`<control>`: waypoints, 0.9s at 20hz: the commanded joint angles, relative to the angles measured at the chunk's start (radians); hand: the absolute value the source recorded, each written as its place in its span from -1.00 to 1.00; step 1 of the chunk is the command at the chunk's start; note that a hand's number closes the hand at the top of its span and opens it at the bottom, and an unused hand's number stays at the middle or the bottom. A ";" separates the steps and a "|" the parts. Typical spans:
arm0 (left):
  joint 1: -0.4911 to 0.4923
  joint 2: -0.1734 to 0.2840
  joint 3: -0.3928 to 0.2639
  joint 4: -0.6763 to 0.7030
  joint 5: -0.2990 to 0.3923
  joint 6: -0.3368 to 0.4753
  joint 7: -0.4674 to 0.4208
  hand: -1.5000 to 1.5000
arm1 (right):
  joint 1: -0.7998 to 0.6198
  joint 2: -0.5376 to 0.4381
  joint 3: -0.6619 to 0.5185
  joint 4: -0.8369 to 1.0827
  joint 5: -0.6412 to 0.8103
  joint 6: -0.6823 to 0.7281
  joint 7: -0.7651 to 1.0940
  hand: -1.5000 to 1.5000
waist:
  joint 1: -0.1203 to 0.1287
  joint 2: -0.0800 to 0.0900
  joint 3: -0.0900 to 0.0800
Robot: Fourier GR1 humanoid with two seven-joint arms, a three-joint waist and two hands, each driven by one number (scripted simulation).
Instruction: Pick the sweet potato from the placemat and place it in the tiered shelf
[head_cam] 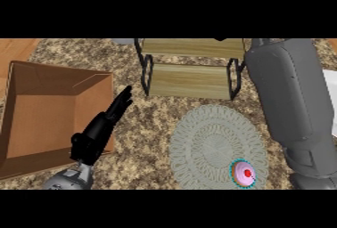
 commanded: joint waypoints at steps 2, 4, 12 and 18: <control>0.093 0.058 0.059 0.130 -0.008 0.003 -0.015 0.00 | 0.002 0.069 -0.111 0.109 -0.112 -0.152 -0.079 1.00 | 0.015 0.023 -0.017; 0.093 0.066 0.058 0.104 -0.003 -0.001 0.006 0.00 | -0.022 0.132 -0.246 0.071 -0.235 -0.222 -0.026 -1.00 | 0.025 0.023 -0.014; 0.095 0.060 0.032 0.106 -0.024 0.006 0.006 0.00 | -0.067 0.142 -0.375 0.163 -0.473 -0.470 -0.209 -1.00 | 0.032 0.016 -0.017; 0.092 0.056 0.062 0.152 -0.024 0.026 -0.005 0.00 | -0.092 0.128 -0.409 0.145 -0.427 -0.692 -0.325 -1.00 | -0.012 0.008 -0.019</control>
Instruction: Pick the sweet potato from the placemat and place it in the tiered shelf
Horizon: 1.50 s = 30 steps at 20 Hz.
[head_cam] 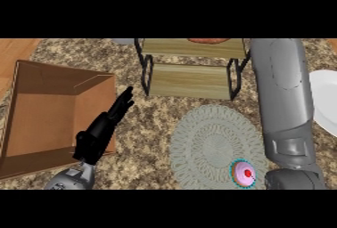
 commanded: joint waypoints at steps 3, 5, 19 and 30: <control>0.090 0.066 0.095 0.151 -0.007 0.021 -0.022 0.00 | -0.011 -0.047 -0.056 -0.027 0.029 -0.212 -0.081 -1.00 | -0.038 0.001 -0.020; 0.114 0.070 0.089 0.155 -0.026 0.032 -0.034 0.00 | 0.013 -0.095 -0.081 -0.064 0.043 -0.237 -0.058 -1.00 | -0.060 -0.008 -0.020; 0.186 0.111 0.154 0.128 0.019 0.020 -0.038 0.00 | 0.378 -0.229 -0.128 -0.443 -0.084 0.053 0.016 -1.00 | -0.129 -0.033 -0.019; 0.197 0.107 0.141 0.130 0.026 -0.001 -0.078 0.00 | 0.636 -0.300 -0.188 -0.670 -0.262 0.291 0.002 -1.00 | -0.105 -0.021 -0.020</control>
